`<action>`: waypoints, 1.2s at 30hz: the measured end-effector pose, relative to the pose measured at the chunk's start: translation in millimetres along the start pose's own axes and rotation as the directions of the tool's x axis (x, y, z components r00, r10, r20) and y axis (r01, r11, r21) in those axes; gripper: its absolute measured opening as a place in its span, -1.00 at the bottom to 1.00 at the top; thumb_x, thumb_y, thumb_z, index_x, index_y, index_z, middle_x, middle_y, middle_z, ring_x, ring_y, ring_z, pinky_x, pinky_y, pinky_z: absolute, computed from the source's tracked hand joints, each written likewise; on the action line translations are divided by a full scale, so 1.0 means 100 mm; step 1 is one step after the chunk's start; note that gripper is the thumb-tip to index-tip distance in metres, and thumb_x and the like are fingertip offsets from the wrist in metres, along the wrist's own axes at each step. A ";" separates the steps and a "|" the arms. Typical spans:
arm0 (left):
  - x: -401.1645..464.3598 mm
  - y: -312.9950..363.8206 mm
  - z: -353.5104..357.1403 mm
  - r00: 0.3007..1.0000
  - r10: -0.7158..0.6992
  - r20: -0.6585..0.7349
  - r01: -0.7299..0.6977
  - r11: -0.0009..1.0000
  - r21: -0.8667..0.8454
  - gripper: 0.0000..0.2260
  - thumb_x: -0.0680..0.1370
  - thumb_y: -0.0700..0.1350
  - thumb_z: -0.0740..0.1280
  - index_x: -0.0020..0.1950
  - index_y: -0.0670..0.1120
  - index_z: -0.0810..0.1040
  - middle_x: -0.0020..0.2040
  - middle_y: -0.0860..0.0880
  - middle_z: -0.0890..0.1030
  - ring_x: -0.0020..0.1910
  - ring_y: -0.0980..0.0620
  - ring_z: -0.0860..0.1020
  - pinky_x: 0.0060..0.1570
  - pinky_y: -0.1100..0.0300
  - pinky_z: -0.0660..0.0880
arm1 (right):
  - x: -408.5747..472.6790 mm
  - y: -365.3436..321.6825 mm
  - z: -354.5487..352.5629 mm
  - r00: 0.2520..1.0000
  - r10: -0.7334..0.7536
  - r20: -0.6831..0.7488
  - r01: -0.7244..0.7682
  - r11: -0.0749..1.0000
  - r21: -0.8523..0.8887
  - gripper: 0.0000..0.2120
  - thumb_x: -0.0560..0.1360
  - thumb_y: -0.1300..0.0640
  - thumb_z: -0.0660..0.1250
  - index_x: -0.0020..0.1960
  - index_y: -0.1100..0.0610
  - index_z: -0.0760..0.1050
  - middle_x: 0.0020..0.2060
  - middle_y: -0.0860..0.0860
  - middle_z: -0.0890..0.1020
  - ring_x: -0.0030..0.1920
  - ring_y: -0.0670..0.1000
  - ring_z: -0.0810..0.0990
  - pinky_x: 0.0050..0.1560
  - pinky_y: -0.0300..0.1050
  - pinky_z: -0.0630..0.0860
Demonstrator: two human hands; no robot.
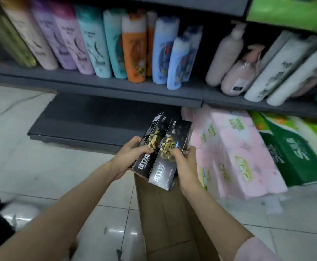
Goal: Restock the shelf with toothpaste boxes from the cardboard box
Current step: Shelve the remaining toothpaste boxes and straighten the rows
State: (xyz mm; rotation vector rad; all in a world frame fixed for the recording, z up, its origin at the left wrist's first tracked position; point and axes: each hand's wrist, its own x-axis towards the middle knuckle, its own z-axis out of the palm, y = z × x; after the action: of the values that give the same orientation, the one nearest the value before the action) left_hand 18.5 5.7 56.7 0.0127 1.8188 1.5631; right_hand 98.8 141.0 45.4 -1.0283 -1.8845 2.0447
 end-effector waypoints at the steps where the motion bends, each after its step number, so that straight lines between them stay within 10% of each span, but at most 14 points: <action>1: -0.17 0.32 -0.07 1.000 0.019 0.002 -0.019 1.000 -0.001 -0.77 0.37 -0.15 0.43 -0.08 -0.05 0.42 -0.10 -0.09 0.60 -0.15 -0.07 0.60 -0.16 0.07 0.50 | -0.09 -0.34 0.03 1.000 -0.002 0.022 0.002 1.000 0.017 -0.43 0.22 -0.11 0.35 0.15 0.10 0.34 0.08 0.05 0.57 0.15 0.09 0.55 0.26 0.15 0.44; 7: -1.05 2.03 -0.45 0.988 0.155 -0.021 -0.154 0.987 0.035 -0.84 0.50 -0.21 0.33 -0.08 0.00 0.39 -0.17 0.01 0.60 -0.31 0.16 0.60 -0.38 0.36 0.49 | -0.61 -2.11 0.34 0.999 -0.010 0.032 0.007 0.996 0.093 -0.54 0.19 -0.12 0.38 0.07 -0.08 0.42 0.10 0.07 0.60 0.14 0.13 0.57 0.24 0.20 0.46; 11: -1.54 2.99 -0.57 0.949 0.309 -0.068 -0.306 0.951 0.051 -0.77 0.51 -0.15 0.36 0.08 0.11 0.44 -0.06 0.20 0.60 -0.05 0.26 0.57 -0.22 0.53 0.41 | -0.96 -3.25 0.60 0.999 -0.040 -0.009 0.041 0.988 0.149 -0.44 0.31 -0.17 0.46 0.19 -0.01 0.35 0.18 -0.10 0.50 0.18 -0.02 0.48 0.27 -0.05 0.38; 17: -1.85 3.90 -0.63 0.914 0.394 -0.100 -0.381 0.916 0.125 -0.80 0.52 -0.03 0.37 0.09 0.12 0.42 -0.02 0.16 0.59 -0.16 0.34 0.48 -0.26 0.49 0.41 | -0.99 -4.16 0.76 0.992 -0.099 -0.081 0.112 0.978 0.178 0.16 -0.04 -0.18 0.66 0.43 0.03 0.20 0.17 0.06 0.58 0.13 0.08 0.60 0.22 0.13 0.51; 21: -1.75 4.29 -0.70 0.911 0.393 -0.128 -0.362 0.908 0.210 -0.73 0.47 0.06 0.40 0.14 0.08 0.48 0.04 0.06 0.63 0.00 0.06 0.60 0.09 0.08 0.54 | -0.84 -4.47 0.77 1.000 -0.001 0.015 -0.003 0.963 0.270 -0.32 0.29 0.09 0.56 0.32 0.10 0.33 0.05 0.14 0.63 -0.03 0.13 0.66 -0.04 0.08 0.62; 27: -1.45 4.62 -0.88 0.885 0.423 -0.192 -0.355 0.883 0.308 -0.67 0.47 0.06 0.40 0.21 0.08 0.48 0.08 0.06 0.61 0.07 0.03 0.57 0.15 0.10 0.49 | -0.40 -4.77 0.80 0.983 0.056 0.176 -0.123 0.912 0.392 -0.67 0.46 -0.08 0.22 -0.02 0.16 0.53 -0.16 0.12 0.64 -0.25 0.07 0.59 -0.19 -0.11 0.52; 36: -1.07 4.86 -0.98 0.916 0.366 -0.163 -0.268 0.863 0.429 -0.58 0.52 0.00 0.36 0.35 -0.05 0.43 0.05 0.08 0.47 0.10 0.11 0.46 0.03 0.30 0.30 | 0.20 -4.82 0.77 0.987 0.153 0.038 -0.157 0.944 0.290 -0.67 0.51 -0.02 0.24 0.14 0.19 0.47 -0.11 0.11 0.63 -0.17 0.05 0.60 -0.15 -0.07 0.54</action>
State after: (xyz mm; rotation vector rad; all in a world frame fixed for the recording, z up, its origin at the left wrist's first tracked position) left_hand -165.1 1.8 529.7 0.3495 2.4060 1.4238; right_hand -113.5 177.5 483.6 -1.1139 -1.4850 2.3350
